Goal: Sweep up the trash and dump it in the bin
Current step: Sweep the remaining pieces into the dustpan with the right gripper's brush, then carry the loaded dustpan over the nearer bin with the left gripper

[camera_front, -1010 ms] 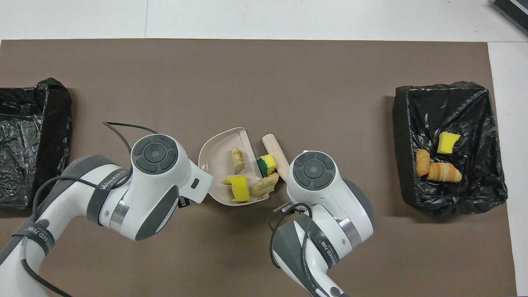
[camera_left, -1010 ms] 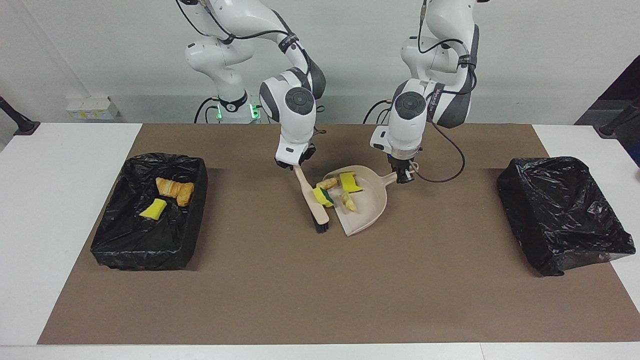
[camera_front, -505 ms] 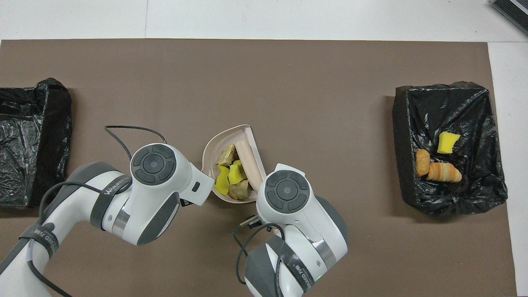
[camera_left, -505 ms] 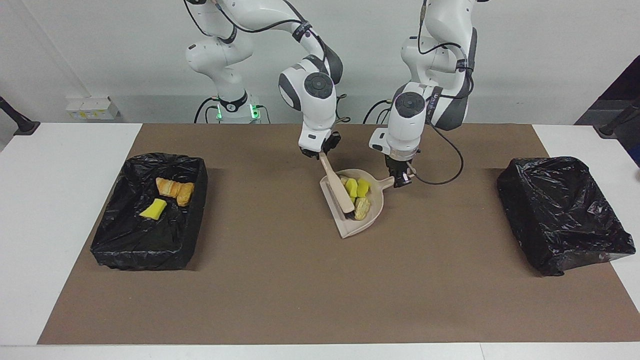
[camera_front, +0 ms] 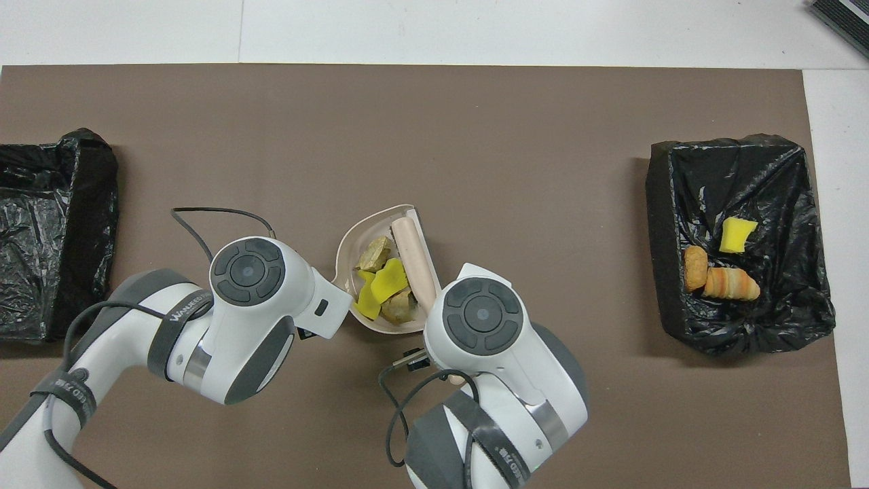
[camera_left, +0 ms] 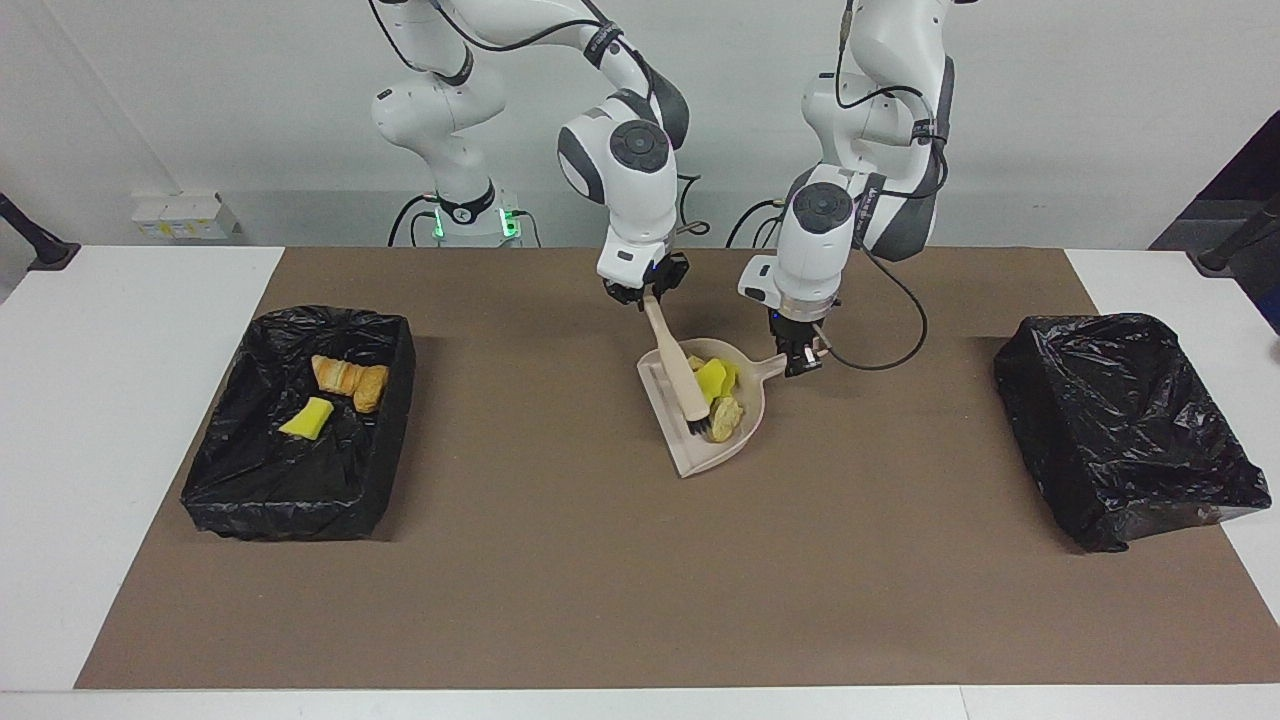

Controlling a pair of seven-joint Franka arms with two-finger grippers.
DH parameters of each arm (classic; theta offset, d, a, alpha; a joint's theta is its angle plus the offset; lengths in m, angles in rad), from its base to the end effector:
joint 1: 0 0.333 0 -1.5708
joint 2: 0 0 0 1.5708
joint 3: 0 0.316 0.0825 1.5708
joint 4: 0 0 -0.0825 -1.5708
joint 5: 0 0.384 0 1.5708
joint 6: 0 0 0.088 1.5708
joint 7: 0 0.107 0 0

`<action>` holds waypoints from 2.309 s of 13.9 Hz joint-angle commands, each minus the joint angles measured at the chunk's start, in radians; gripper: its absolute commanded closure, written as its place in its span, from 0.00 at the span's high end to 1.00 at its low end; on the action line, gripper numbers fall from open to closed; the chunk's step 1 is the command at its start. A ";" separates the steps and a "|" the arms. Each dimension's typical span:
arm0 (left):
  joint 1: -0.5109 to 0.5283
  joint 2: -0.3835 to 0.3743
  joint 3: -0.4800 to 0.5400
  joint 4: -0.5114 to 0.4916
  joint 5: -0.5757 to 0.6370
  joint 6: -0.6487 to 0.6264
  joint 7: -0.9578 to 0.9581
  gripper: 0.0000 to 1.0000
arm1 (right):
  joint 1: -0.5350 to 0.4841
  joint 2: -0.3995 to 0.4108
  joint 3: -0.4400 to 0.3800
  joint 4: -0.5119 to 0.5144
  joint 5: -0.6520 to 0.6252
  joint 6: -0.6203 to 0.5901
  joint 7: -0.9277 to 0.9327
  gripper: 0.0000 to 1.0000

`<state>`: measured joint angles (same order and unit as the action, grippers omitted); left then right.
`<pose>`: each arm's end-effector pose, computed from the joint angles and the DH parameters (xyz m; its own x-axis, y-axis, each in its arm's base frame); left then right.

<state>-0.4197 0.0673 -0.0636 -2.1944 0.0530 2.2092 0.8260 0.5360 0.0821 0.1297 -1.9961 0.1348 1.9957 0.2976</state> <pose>0.4741 -0.2466 0.3502 0.2260 -0.9721 -0.0627 -0.9737 -0.2272 0.0141 0.4383 0.3533 0.4138 0.9445 0.3060 -0.1194 0.2956 -0.9503 -0.0973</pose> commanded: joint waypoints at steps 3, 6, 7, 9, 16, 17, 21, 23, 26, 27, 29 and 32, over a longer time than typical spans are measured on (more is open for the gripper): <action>0.042 -0.006 0.005 -0.013 -0.077 0.058 0.091 0.00 | -0.063 -0.097 0.004 -0.013 -0.001 -0.071 0.035 0.00; 0.064 0.005 0.005 -0.011 -0.119 0.110 0.128 0.00 | -0.057 -0.104 0.004 -0.012 -0.023 -0.071 0.093 0.00; 0.094 0.005 0.005 -0.002 -0.140 0.113 0.152 0.00 | -0.054 -0.104 0.005 -0.010 -0.041 -0.071 0.100 0.00; 0.137 0.003 0.005 0.056 -0.167 0.051 0.218 0.00 | -0.053 -0.104 0.008 -0.009 -0.047 -0.067 0.124 0.00; 0.370 0.101 0.010 0.433 -0.159 -0.339 0.458 0.00 | -0.033 -0.107 0.014 -0.010 -0.044 -0.052 0.150 0.00; 0.406 0.107 0.013 0.471 -0.151 -0.364 0.481 0.00 | -0.028 -0.107 0.014 -0.010 -0.034 -0.035 0.190 0.00; 0.576 0.155 0.015 0.565 -0.124 -0.385 0.684 0.00 | 0.094 -0.079 0.016 -0.024 -0.044 0.012 0.407 0.00; 0.645 0.178 0.016 0.605 -0.069 -0.402 0.789 0.00 | 0.175 -0.067 0.016 -0.027 -0.044 0.028 0.529 0.00; 0.772 0.206 0.016 0.671 -0.039 -0.416 0.976 0.00 | 0.286 -0.081 0.016 -0.076 -0.044 0.040 0.677 0.00; 0.807 0.219 0.019 0.700 -0.006 -0.428 1.065 0.00 | 0.321 -0.082 0.018 -0.084 -0.043 0.031 0.731 0.00; 0.901 0.268 0.018 0.800 0.051 -0.433 1.253 0.00 | 0.407 -0.082 0.019 -0.130 -0.043 0.015 0.781 0.00; 0.943 0.350 0.021 0.945 0.158 -0.408 1.360 0.00 | 0.490 -0.117 0.021 -0.191 -0.035 0.020 0.802 0.00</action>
<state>0.5141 0.3295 -0.0274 -1.3990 0.1332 1.8269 2.1261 0.9916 0.0186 0.1529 -2.1266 0.1088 2.0057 1.0757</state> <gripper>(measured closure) 0.678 0.736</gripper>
